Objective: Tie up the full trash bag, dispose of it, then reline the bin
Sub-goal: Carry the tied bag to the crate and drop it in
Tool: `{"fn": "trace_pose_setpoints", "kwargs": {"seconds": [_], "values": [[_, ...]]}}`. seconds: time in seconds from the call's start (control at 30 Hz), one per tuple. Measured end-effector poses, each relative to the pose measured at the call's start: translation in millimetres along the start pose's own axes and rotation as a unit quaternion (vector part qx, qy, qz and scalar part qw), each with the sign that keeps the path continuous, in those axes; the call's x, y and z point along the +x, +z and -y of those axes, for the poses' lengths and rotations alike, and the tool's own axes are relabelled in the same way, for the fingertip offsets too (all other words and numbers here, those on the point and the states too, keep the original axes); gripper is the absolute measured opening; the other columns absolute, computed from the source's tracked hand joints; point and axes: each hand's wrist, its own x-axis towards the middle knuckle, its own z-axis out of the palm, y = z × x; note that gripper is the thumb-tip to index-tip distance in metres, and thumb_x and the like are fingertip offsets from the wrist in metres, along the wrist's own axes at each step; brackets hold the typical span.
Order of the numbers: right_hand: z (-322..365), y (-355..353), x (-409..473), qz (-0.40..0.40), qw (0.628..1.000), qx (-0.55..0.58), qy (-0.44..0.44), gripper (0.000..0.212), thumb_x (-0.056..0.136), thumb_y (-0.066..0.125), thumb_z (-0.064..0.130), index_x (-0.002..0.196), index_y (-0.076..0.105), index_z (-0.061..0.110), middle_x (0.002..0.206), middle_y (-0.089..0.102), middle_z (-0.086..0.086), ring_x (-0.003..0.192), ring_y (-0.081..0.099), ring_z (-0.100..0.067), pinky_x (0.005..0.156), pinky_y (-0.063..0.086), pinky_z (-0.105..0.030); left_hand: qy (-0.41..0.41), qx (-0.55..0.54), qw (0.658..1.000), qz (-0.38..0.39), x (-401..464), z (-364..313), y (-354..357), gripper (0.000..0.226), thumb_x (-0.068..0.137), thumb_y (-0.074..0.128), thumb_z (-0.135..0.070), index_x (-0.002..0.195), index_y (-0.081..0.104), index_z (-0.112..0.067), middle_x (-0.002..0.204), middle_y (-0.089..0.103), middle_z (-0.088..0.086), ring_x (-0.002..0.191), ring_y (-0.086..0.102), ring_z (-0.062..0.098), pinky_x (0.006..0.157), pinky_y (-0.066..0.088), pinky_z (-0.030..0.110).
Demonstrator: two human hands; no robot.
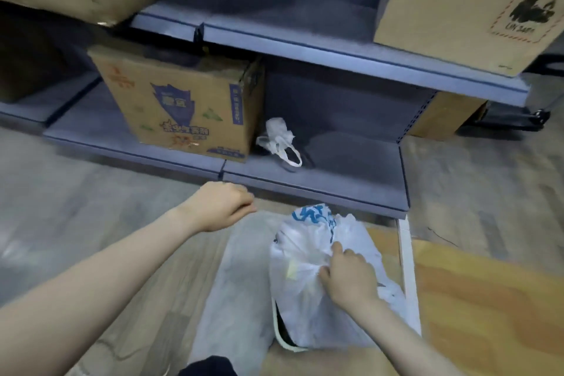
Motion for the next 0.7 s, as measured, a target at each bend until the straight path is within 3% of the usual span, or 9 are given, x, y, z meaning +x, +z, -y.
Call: {"fn": "trace_pose_setpoints", "kwargs": {"seconds": [0.1,0.17,0.33,0.47,0.57,0.7], "values": [[0,-15,-1,0.049,0.998,-0.031,0.006,0.036,0.091,0.043,0.022,0.125,0.04,0.011,0.118,0.06,-0.009,0.112,0.055,-0.027,0.088,0.042,-0.032,-0.091,0.009,0.988,0.128,-20,-5,-34,0.043,0.1,0.03,-0.045,0.089,0.057,-0.013,0.098,0.062,0.006,0.094,0.061,0.028,0.07,0.043,0.034],[-2,-28,-6,0.07,0.996,-0.049,0.011,0.034,0.09,0.043,0.021,0.122,0.04,0.01,0.118,0.062,-0.009,0.112,0.056,-0.027,0.089,0.042,-0.031,-0.124,0.009,0.978,0.165,-32,-9,-60,0.037,0.101,0.034,-0.041,0.093,0.056,-0.013,0.105,0.062,0.006,0.099,0.06,0.03,0.076,0.045,0.035],[6,-79,-28,0.037,0.998,-0.048,0.002,0.029,0.092,0.042,0.026,0.116,0.041,0.011,0.114,0.064,-0.008,0.107,0.059,-0.027,0.077,0.038,-0.032,-0.182,0.017,0.964,0.192,-66,-3,-123,0.034,0.1,0.036,-0.039,0.097,0.056,-0.012,0.111,0.062,0.005,0.105,0.059,0.03,0.079,0.046,0.035],[22,-147,-51,0.026,0.995,-0.094,-0.013,0.025,0.094,0.038,0.033,0.111,0.041,0.014,0.113,0.065,-0.005,0.107,0.06,-0.025,0.084,0.038,-0.032,-0.217,0.039,0.952,0.214,-93,-4,-185,0.033,0.1,0.036,-0.038,0.104,0.056,-0.013,0.118,0.06,0.006,0.109,0.058,0.029,0.084,0.046,0.035],[40,-201,-70,0.015,0.993,-0.102,-0.051,0.016,0.093,0.038,0.031,0.096,0.033,0.016,0.107,0.066,-0.004,0.103,0.06,-0.024,0.077,0.031,-0.034,-0.251,0.052,0.941,0.221,-113,-6,-236,0.032,0.099,0.035,-0.039,0.105,0.056,-0.015,0.119,0.06,0.005,0.111,0.058,0.028,0.085,0.045,0.034],[80,-274,-101,-0.014,0.985,-0.121,-0.121,0.018,0.093,0.038,0.031,0.094,0.03,0.015,0.09,0.059,-0.001,0.085,0.054,-0.024,0.078,0.031,-0.033,-0.311,0.032,0.929,0.199,-141,-7,-310,0.033,0.099,0.035,-0.04,0.103,0.056,-0.014,0.115,0.061,0.006,0.108,0.059,0.028,0.083,0.046,0.033]]}}
